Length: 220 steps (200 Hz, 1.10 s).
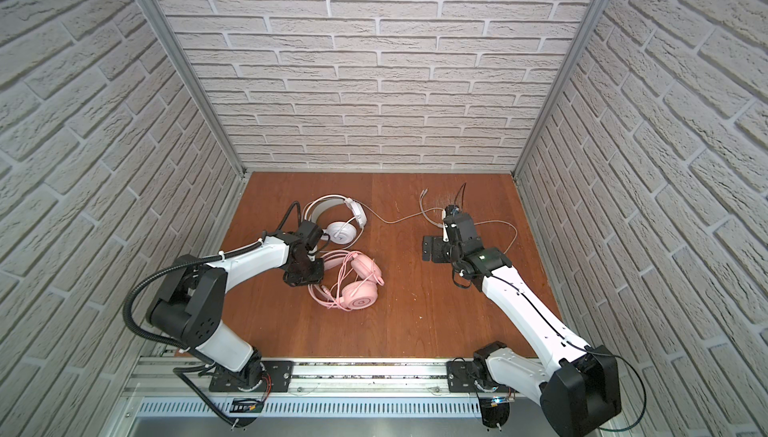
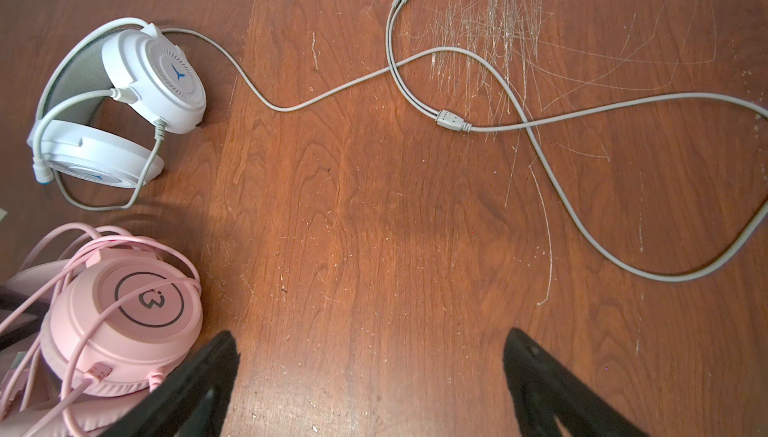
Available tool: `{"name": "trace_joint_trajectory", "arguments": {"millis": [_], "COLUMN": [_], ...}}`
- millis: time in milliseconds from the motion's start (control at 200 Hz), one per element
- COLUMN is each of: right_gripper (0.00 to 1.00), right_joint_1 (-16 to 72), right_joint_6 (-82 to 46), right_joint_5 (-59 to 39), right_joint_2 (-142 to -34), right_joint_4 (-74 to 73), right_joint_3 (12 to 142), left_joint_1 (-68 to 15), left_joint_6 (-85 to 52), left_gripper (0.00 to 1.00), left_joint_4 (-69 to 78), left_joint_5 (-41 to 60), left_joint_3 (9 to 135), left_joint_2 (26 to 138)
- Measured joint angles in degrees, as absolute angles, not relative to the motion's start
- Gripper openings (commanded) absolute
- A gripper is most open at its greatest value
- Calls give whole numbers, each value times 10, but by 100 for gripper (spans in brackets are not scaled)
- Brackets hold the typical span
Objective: Wrap the headphones
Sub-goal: 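Lower the pink headset onto the table with the left gripper while the right gripper rests, then release the pink headset and move the left gripper to the white headset band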
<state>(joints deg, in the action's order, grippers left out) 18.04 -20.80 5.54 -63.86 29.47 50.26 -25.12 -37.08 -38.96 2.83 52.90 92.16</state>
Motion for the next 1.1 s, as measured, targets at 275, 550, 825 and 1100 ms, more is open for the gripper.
{"name": "trace_joint_trajectory", "arguments": {"millis": [275,550,825,1100], "right_gripper": [100,100,100,100], "right_joint_1": [180,180,180,180], "right_joint_6": [-208,-208,-208,-207], "right_joint_5": [58,58,58,56], "right_joint_2": [-658,-661,-661,-661], "right_joint_4": [295,295,295,295], "right_joint_3": [516,516,516,516], "left_joint_1": [-251,-251,-250,-247], "left_joint_6": [-371,-371,-376,-377], "left_gripper": [70,78,98,98], "left_joint_4": [-395,-404,-407,-441], "left_joint_5": [26,25,22,-17], "left_joint_3": [534,552,552,595], "left_joint_2": [921,919,922,922]}}
